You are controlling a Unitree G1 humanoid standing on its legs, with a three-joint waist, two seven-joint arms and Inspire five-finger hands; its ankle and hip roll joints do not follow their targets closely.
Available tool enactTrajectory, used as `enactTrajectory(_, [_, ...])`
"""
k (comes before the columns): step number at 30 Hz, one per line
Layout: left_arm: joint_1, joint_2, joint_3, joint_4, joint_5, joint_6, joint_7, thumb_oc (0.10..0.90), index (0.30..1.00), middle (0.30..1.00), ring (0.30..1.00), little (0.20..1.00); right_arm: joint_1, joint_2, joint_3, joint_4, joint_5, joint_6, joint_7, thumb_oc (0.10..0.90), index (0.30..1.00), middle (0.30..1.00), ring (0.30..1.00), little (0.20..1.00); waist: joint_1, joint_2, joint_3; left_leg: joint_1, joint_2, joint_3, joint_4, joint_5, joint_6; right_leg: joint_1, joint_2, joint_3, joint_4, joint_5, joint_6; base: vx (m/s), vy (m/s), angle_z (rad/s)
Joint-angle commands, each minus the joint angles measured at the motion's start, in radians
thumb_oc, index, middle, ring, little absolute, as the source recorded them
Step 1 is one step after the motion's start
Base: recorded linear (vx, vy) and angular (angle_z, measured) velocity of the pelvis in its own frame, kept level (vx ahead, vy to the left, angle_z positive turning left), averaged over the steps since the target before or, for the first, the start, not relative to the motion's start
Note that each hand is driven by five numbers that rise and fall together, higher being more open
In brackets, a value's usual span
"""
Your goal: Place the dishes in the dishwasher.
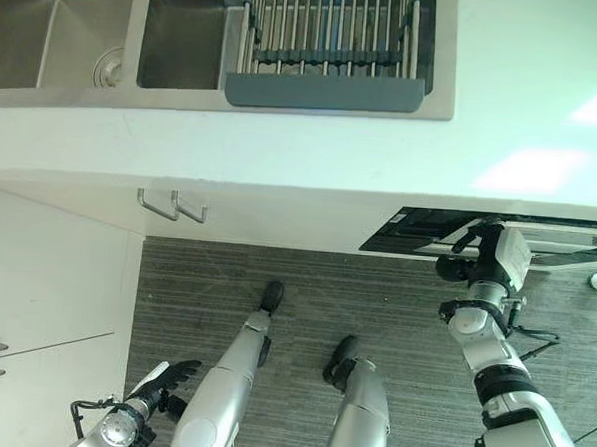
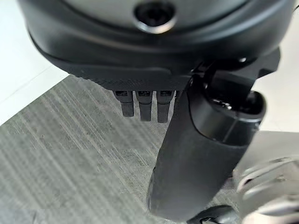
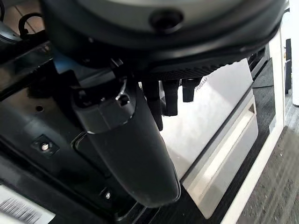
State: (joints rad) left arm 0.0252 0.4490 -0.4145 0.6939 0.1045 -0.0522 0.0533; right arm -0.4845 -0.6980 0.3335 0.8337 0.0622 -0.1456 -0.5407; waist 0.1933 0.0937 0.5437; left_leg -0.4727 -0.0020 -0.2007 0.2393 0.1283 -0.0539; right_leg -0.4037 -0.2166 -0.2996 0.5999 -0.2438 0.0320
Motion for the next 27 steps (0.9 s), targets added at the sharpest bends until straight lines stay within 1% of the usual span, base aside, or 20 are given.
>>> enactTrajectory(1, [0.025, 0.038, 0.008, -0.060, 0.020, -0.011, 0.041, 0.800, 0.900, 0.900, 0.900, 0.900, -0.225, -0.005, 0.005, -0.272, -0.061, -0.228, 0.001, 0.800, 0.900, 0.900, 0.900, 0.900, 0.063, 0.022, -0.024, 0.135, 0.014, 0.048, 0.061, -0.220, 0.053, 0.139, 0.020, 0.030, -0.070, -0.047, 0.012, 0.03, 0.162, -0.09])
enactTrajectory(2, [0.044, 0.026, 0.038, -0.059, 0.009, -0.001, 0.060, 0.800, 0.900, 0.900, 0.900, 0.900, -0.117, 0.036, 0.006, -0.313, -0.068, -0.213, -0.001, 0.800, 0.900, 0.900, 0.900, 0.900, 0.039, 0.023, -0.051, 0.166, 0.025, 0.058, 0.061, -0.236, 0.045, 0.192, 0.029, 0.026, -0.143, -0.024, 0.015, 0.11, 0.095, -0.06])
enactTrajectory(3, [0.053, 0.022, 0.055, -0.060, 0.001, 0.001, 0.069, 0.800, 0.900, 0.900, 0.900, 0.900, -0.066, 0.055, 0.006, -0.334, -0.070, -0.202, -0.002, 0.800, 0.900, 0.900, 0.900, 0.900, 0.026, 0.021, -0.065, 0.180, 0.030, 0.065, 0.061, -0.244, 0.041, 0.217, 0.033, 0.026, -0.180, -0.012, 0.017, 0.13, 0.102, -0.16])
enactTrajectory(5, [0.090, 0.018, 0.126, -0.079, -0.010, 0.008, 0.081, 0.800, 0.900, 0.900, 0.900, 0.900, 0.141, 0.093, -0.030, -0.377, -0.073, -0.219, 0.029, 0.800, 0.900, 0.900, 0.900, 0.900, -0.018, 0.018, -0.116, 0.224, 0.046, 0.093, 0.061, -0.267, 0.028, 0.297, 0.044, 0.027, -0.294, 0.023, 0.028, 0.10, 0.085, -0.20])
enactTrajectory(6, [0.113, 0.020, 0.177, -0.106, -0.019, 0.027, 0.072, 0.800, 0.900, 0.900, 0.900, 0.900, 0.243, 0.111, -0.066, -0.379, -0.075, -0.220, 0.083, 0.800, 0.900, 0.900, 0.900, 0.900, -0.045, 0.008, -0.145, 0.248, 0.050, 0.110, 0.061, -0.277, 0.022, 0.316, 0.037, 0.035, -0.300, 0.022, 0.036, 0.06, 0.048, -0.20])
enactTrajectory(8, [0.134, 0.019, 0.229, -0.133, -0.017, 0.044, 0.061, 0.800, 0.900, 0.900, 0.900, 0.900, 0.342, 0.131, -0.094, -0.359, -0.064, -0.215, 0.132, 0.800, 0.900, 0.900, 0.900, 0.900, -0.071, -0.004, -0.182, 0.267, 0.055, 0.132, 0.061, -0.283, 0.017, 0.327, 0.029, 0.045, -0.300, 0.023, 0.045, 0.02, 0.010, -0.26])
enactTrajectory(10, [0.140, 0.016, 0.263, -0.137, -0.030, 0.055, 0.041, 0.800, 0.900, 0.900, 0.900, 0.900, 0.410, 0.150, -0.114, -0.319, -0.050, -0.225, 0.159, 0.800, 0.900, 0.900, 0.900, 0.900, -0.092, -0.014, -0.214, 0.284, 0.060, 0.149, 0.061, -0.289, 0.013, 0.337, 0.025, 0.060, -0.300, 0.024, 0.053, 0.03, -0.003, -0.28])
enactTrajectory(14, [0.126, 0.008, 0.292, -0.136, -0.051, 0.058, 0.003, 0.800, 0.900, 0.900, 0.900, 0.900, 0.488, 0.176, -0.137, -0.267, -0.053, -0.226, 0.201, 0.800, 0.900, 0.900, 0.900, 0.900, -0.127, -0.025, -0.255, 0.298, 0.067, 0.175, 0.061, -0.300, 0.006, 0.340, 0.025, 0.084, -0.300, 0.025, 0.064, -0.01, -0.001, -0.22])
enactTrajectory(17, [0.098, -0.007, 0.296, -0.123, -0.117, 0.055, -0.060, 0.800, 0.900, 0.900, 0.900, 0.900, 0.522, 0.194, -0.134, -0.223, -0.032, -0.202, 0.212, 0.800, 0.900, 0.900, 0.900, 0.900, -0.153, -0.034, -0.277, 0.306, 0.067, 0.192, 0.061, -0.306, 0.006, 0.329, 0.023, 0.107, -0.300, 0.030, 0.070, -0.04, 0.010, -0.21])
enactTrajectory(19, [0.080, -0.031, 0.290, -0.100, -0.213, 0.056, -0.116, 0.800, 0.900, 0.900, 0.900, 0.900, 0.535, 0.212, -0.142, -0.168, 0.003, -0.196, 0.229, 0.800, 0.900, 0.900, 0.900, 0.900, -0.166, -0.041, -0.285, 0.325, 0.068, 0.203, 0.061, -0.316, 0.008, 0.333, 0.025, 0.121, -0.300, 0.030, 0.072, -0.01, -0.007, -0.25])
enactTrajectory(20, [0.075, -0.040, 0.288, -0.095, -0.233, 0.064, -0.127, 0.800, 0.900, 0.900, 0.900, 0.900, 0.538, 0.219, -0.145, -0.149, 0.004, -0.202, 0.233, 0.800, 0.900, 0.900, 0.900, 0.900, -0.169, -0.043, -0.289, 0.327, 0.068, 0.206, 0.061, -0.319, 0.009, 0.332, 0.026, 0.122, -0.300, 0.030, 0.072, 0.00, -0.017, -0.32])
enactTrajectory(21, [0.067, -0.061, 0.284, -0.077, -0.281, 0.073, -0.175, 0.800, 0.900, 0.900, 0.900, 0.900, 0.542, 0.233, -0.152, -0.111, 0.022, -0.200, 0.252, 0.800, 0.900, 0.900, 0.900, 0.900, -0.173, -0.046, -0.297, 0.333, 0.068, 0.212, 0.061, -0.324, 0.010, 0.333, 0.026, 0.124, -0.300, 0.030, 0.073, 0.01, -0.024, -0.29])
enactTrajectory(23, [0.057, -0.099, 0.281, -0.051, -0.387, 0.093, -0.252, 0.800, 0.900, 0.900, 0.900, 0.900, 0.544, 0.258, -0.162, -0.059, 0.123, -0.169, 0.315, 0.800, 0.900, 0.900, 0.900, 0.900, -0.175, -0.050, -0.300, 0.353, 0.071, 0.222, 0.061, -0.336, 0.010, 0.346, 0.027, 0.126, -0.300, 0.026, 0.072, 0.01, -0.032, -0.15])
enactTrajectory(24, [0.055, -0.127, 0.283, -0.028, -0.421, 0.114, -0.279, 0.800, 0.900, 0.900, 0.900, 0.900, 0.542, 0.283, -0.178, -0.009, 0.181, -0.155, 0.370, 0.800, 0.900, 0.900, 0.900, 0.900, -0.176, -0.051, -0.309, 0.357, 0.072, 0.227, 0.061, -0.338, 0.012, 0.344, 0.027, 0.127, -0.300, 0.030, 0.072, 0.02, -0.030, -0.19])
enactTrajectory(26, [0.051, -0.167, 0.290, 0.039, -0.491, 0.143, -0.351, 0.800, 0.900, 0.900, 0.900, 0.900, 0.539, 0.329, -0.211, 0.076, 0.340, -0.096, 0.481, 0.800, 0.900, 0.900, 0.900, 0.900, -0.178, -0.055, -0.322, 0.368, 0.073, 0.233, 0.061, -0.345, 0.015, 0.348, 0.029, 0.129, -0.300, 0.032, 0.071, 0.04, -0.037, -0.13])
enactTrajectory(27, [0.046, -0.184, 0.292, 0.073, -0.507, 0.169, -0.383, 0.800, 0.900, 0.900, 0.900, 0.900, 0.534, 0.349, -0.227, 0.115, 0.392, -0.071, 0.520, 0.800, 0.900, 0.900, 0.900, 0.900, -0.179, -0.057, -0.324, 0.377, 0.074, 0.238, 0.061, -0.349, 0.016, 0.354, 0.031, 0.131, -0.300, 0.031, 0.071, 0.05, -0.039, -0.05])
